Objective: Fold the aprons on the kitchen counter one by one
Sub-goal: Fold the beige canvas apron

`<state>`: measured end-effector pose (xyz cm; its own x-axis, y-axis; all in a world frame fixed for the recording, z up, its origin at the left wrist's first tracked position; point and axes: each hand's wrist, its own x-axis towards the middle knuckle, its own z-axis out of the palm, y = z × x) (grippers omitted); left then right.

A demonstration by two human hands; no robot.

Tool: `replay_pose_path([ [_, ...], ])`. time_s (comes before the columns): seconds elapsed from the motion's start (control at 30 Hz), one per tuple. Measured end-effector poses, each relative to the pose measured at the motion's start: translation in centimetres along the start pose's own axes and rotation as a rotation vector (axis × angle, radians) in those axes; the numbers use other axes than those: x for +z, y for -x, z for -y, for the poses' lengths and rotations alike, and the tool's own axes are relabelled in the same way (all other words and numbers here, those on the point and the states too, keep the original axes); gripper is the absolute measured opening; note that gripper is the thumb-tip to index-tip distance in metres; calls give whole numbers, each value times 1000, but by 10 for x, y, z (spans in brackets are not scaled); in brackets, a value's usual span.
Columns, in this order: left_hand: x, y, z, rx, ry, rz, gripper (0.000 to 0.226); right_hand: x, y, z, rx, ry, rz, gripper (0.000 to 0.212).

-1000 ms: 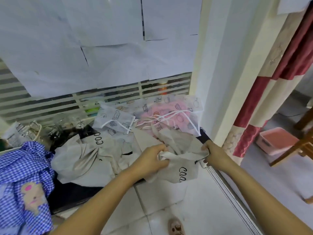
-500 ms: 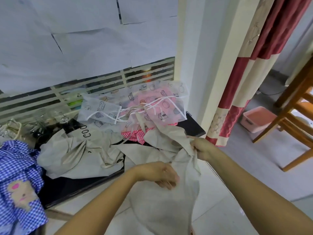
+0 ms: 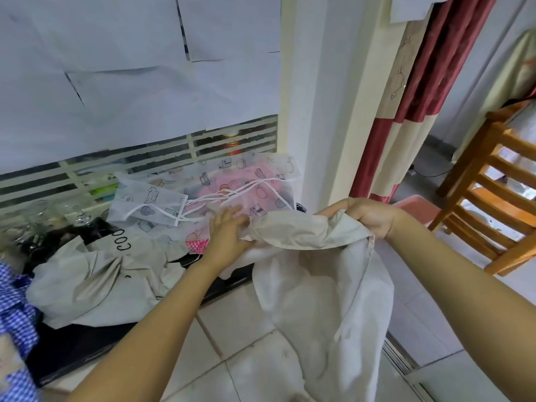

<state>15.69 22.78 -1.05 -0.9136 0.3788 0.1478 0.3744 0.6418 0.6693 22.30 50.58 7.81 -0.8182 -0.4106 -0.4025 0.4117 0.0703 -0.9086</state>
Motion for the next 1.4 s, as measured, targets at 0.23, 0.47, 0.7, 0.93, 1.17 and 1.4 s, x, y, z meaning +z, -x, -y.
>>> replay_pose_path([
  [0.23,-26,-20,-43,-89,99,517,33,-31,-2,-5,-159,503,-854,42],
  [0.47,-46,-32,-68,51,94,566,30,43,-48,-2,-319,793,-356,38],
  [0.7,-62,-26,-28,-279,-10,160,70,82,-66,17,-463,466,-687,44],
  [0.93,-63,8,2,-549,898,273,48,81,-71,15,-490,-243,-571,38],
  [1.17,-79,23,-18,-359,1169,347,37,52,-86,-41,-81,-353,-311,33],
  [1.4,-79,33,-30,-313,618,595,38,42,-79,-94,315,93,-85,34],
])
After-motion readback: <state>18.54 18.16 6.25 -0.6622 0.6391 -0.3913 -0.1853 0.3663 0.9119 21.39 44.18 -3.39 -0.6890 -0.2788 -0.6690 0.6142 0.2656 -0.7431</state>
